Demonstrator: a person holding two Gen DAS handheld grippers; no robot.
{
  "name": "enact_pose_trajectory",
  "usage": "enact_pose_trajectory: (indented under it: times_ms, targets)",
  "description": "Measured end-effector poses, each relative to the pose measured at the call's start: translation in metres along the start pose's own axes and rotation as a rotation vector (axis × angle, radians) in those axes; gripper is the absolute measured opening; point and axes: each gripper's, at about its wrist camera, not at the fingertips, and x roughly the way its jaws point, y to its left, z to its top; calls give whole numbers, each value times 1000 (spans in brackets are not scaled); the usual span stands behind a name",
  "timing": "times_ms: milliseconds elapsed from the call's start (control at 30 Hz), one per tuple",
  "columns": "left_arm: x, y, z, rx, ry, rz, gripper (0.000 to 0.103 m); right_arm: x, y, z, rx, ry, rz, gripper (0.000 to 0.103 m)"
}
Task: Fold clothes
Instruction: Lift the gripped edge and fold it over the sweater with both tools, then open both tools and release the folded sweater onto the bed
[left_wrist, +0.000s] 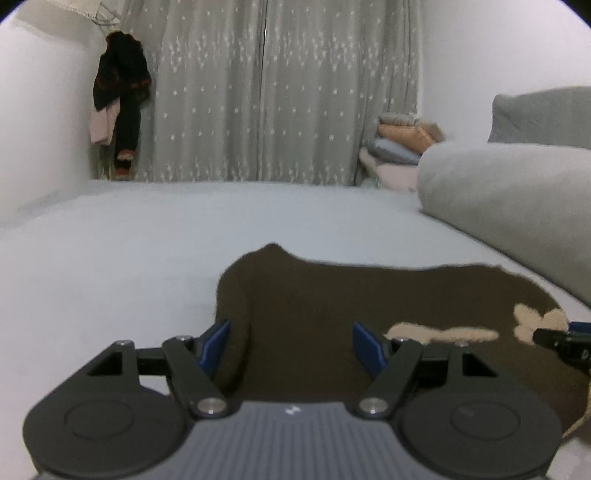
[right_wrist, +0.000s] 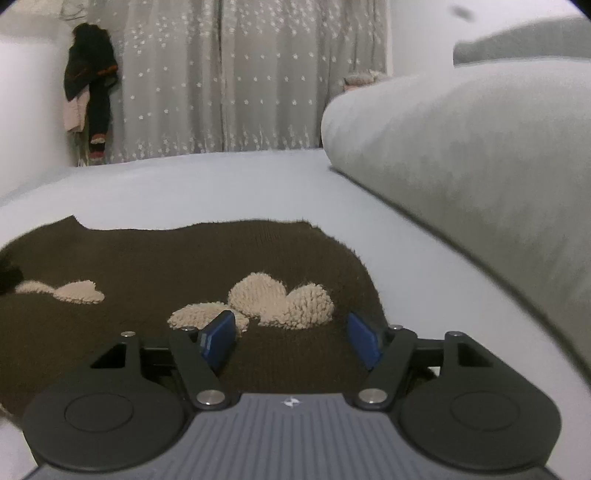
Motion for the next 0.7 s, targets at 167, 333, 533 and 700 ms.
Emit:
enact_pose_trajectory:
  times_ms: [167,333,533,700]
  targets:
    - [15,7,-1,-46,78,19,86,1,8,-6,-11,24,-16,76]
    - [16,9,6,-89,120,40,89,-2,14,-7,-30,44,-35,77]
    - [-12,-4,32,-75,146,94,93,-25,10,18,36,112,-16,77]
    - [-42,-25,51,-7,162,97,98,-58,18,40,13,158,-14,77]
